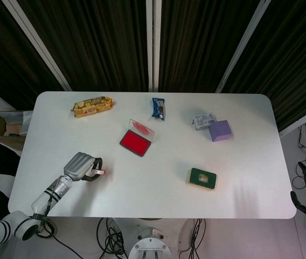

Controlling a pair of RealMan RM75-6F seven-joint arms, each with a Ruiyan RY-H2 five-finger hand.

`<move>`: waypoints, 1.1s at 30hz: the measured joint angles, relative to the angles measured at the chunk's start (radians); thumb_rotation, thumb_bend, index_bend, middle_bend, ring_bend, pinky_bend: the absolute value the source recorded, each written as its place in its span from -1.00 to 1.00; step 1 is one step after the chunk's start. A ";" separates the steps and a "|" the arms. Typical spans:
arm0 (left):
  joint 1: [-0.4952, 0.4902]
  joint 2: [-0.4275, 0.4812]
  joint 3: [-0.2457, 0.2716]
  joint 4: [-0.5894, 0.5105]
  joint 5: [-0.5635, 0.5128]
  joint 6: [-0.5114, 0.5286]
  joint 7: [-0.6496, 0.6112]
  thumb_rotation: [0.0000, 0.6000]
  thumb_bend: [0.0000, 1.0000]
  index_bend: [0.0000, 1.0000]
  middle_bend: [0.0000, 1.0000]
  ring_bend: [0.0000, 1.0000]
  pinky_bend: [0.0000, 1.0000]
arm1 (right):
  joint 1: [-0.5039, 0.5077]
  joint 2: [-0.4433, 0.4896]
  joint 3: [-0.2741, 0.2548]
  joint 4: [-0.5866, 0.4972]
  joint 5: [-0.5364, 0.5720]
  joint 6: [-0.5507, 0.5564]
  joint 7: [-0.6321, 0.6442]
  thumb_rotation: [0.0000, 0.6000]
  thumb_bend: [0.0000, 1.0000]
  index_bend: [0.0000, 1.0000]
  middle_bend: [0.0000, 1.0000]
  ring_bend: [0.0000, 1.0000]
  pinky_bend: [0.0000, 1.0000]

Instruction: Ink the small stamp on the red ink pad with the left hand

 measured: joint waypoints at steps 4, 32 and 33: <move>0.010 -0.031 0.012 0.052 0.011 -0.005 -0.037 1.00 -0.18 0.24 0.27 1.00 1.00 | -0.002 0.001 -0.001 -0.009 0.000 0.002 -0.011 1.00 -0.43 -1.00 -1.00 -1.00 -1.00; -0.013 -0.068 0.007 0.167 0.040 -0.083 -0.162 1.00 -0.25 -0.19 -0.09 1.00 1.00 | 0.004 0.005 -0.001 -0.023 0.013 -0.014 -0.033 1.00 -0.43 -1.00 -1.00 -1.00 -1.00; -0.014 -0.066 0.009 0.167 0.043 -0.083 -0.165 1.00 -0.25 -0.21 -0.10 1.00 1.00 | 0.004 0.005 -0.002 -0.023 0.013 -0.015 -0.033 1.00 -0.43 -1.00 -1.00 -1.00 -1.00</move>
